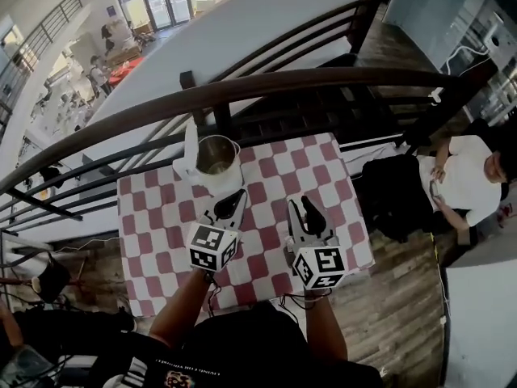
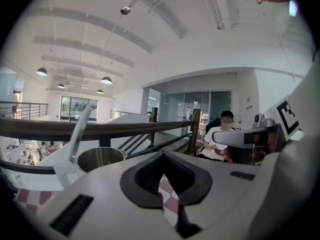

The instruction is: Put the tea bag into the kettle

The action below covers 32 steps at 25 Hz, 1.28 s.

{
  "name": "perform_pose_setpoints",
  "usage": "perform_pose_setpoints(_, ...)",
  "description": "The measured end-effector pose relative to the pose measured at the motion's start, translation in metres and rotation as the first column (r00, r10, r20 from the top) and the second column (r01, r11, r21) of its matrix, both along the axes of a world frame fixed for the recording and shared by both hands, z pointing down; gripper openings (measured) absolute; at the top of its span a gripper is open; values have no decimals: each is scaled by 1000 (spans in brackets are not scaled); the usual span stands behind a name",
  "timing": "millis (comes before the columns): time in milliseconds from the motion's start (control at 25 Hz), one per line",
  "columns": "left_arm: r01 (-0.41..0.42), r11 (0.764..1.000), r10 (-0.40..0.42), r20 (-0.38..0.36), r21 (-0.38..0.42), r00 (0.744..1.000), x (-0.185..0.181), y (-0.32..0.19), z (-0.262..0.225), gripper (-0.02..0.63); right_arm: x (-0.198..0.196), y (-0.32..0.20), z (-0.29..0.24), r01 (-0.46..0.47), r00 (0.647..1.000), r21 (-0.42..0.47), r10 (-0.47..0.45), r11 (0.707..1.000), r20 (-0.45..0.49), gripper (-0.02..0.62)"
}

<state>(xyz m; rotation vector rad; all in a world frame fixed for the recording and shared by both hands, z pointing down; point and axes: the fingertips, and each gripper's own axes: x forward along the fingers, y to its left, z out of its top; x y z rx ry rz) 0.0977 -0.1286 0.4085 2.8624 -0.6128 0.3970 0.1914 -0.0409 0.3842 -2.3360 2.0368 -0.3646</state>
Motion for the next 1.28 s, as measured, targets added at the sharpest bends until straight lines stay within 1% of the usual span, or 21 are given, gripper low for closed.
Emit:
perform_pose_setpoints(120,-70,998,70,6,-9,998,25,19,7,-1,19,25,6,-69,998,-15,69,998,0,127)
perform_pose_setpoints(280,-163,986,163,12,-24,987,59,44,15,-2,43,57,11,-161,987,-32,161,986,-2,127)
perform_pose_setpoints(480,-263,964,263,13,-42,965,90,76,26,-2,60,97,24,-255,967,-63,255,965,1,127)
perform_pose_setpoints(680,-341,938,343,24,-60,939,114,107,43,-2,70,131,45,-321,946,-102,324,941,11,127)
perform_pose_setpoints(920,-410,908,416,60,-91,908,126,138,62,-2,75,163,72,-382,919,-161,393,910,42,127)
perform_pose_setpoints(1280,-448,888,458,106,-107,882,127,163,89,-2,71,191,111,-410,897,-217,434,886,77,127)
